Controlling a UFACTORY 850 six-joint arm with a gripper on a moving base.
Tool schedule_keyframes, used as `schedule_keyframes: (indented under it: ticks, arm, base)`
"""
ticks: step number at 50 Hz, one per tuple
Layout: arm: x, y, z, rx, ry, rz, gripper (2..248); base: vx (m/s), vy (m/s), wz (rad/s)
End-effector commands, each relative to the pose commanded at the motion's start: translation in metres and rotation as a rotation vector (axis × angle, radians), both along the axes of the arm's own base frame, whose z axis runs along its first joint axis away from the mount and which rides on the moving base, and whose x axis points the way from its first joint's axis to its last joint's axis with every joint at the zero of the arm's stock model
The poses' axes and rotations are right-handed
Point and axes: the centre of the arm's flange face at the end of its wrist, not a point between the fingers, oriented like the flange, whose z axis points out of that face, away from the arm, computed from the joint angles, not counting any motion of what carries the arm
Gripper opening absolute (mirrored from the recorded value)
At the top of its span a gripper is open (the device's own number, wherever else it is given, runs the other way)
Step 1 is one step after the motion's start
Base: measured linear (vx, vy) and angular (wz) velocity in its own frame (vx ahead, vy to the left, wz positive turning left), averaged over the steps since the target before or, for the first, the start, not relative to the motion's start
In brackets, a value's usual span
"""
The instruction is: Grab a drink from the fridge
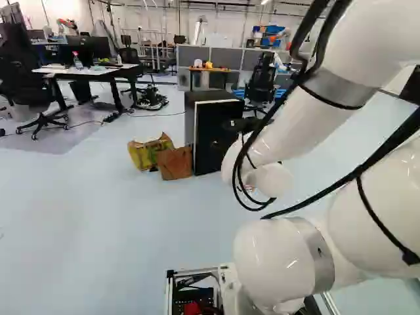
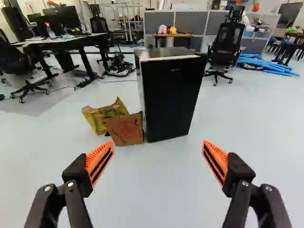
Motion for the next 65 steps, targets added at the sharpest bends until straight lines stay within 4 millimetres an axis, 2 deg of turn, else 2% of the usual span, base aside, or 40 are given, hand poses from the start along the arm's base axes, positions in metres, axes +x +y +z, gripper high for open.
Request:
schedule_keyframes:
  ticks: [30,65]
  arm:
    - [0.0000,0.0000,0.0000,0.000,0.000,0.000,247]
    - [0.0000,0.0000,0.0000,0.000,0.000,0.000,247]
  base:
    - [0.001,0.009,-0.004]
    - [0.058,0.018,0.001]
